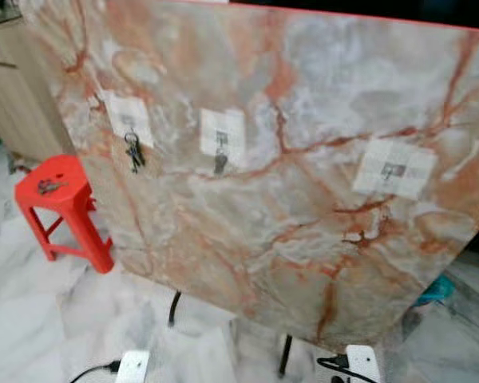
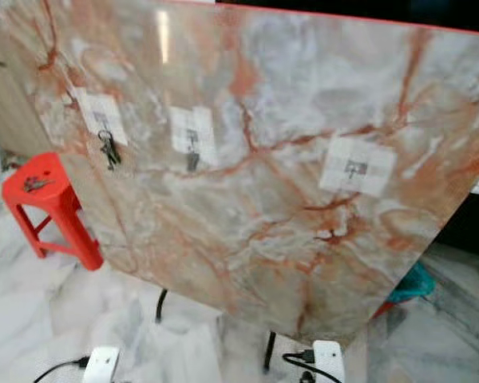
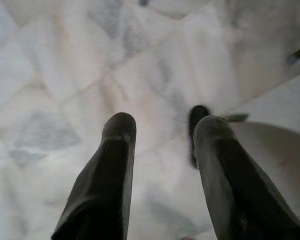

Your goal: Hang keys on a hook

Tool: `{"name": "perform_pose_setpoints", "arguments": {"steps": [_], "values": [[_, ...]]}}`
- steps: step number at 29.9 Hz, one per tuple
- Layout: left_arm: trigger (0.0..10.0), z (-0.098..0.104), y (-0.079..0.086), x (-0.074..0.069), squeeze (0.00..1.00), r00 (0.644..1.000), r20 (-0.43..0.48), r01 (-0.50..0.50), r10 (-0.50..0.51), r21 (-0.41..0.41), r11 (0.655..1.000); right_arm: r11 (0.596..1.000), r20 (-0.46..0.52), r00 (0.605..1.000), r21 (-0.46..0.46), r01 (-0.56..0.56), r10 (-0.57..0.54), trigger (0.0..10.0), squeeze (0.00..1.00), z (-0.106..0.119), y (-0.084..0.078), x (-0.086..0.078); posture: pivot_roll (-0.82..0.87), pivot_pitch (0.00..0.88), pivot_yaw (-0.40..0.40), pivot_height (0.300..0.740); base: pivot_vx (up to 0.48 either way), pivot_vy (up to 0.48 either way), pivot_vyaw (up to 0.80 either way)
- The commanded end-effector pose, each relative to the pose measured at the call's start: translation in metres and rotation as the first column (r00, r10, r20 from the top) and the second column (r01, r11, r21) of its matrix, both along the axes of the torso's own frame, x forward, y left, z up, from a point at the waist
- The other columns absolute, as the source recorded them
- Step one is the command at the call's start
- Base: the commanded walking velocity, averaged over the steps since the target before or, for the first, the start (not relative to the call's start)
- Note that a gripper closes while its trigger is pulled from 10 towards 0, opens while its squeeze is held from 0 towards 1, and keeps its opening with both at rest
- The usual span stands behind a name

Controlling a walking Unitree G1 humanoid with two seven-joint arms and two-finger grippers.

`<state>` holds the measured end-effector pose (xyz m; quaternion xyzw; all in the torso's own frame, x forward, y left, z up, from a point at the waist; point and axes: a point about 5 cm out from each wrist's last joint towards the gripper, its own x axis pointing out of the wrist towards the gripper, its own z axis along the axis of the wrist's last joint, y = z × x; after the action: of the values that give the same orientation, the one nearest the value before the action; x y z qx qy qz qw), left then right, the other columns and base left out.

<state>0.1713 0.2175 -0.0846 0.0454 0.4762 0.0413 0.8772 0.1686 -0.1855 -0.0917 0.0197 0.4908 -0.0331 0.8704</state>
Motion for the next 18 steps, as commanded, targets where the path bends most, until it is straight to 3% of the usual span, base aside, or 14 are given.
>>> {"name": "perform_pose_setpoints", "arguments": {"steps": [1,18], "values": [[10.0,-0.0026,-0.0056,-0.003,0.0,1.0,-0.019,0.021,-0.021,-0.013,1.0,1.0,-0.024,1.0,-0.015,0.016,-0.016,10.0,0.0,-0.0024,-0.0078,-0.0079,0.1,0.0,-0.027,0.74,0.0,0.48,0.0],[10.0,-0.0032,-0.0047,-0.005,0.0,1.0,-0.021,0.014,-0.014,-0.012,1.0,1.0,-0.02,1.0,-0.013,0.01,-0.01,10.0,0.0,-0.0021,-0.0067,-0.0068,0.11,0.0,-0.035,0.74,0.0,0.48,0.0]]}}
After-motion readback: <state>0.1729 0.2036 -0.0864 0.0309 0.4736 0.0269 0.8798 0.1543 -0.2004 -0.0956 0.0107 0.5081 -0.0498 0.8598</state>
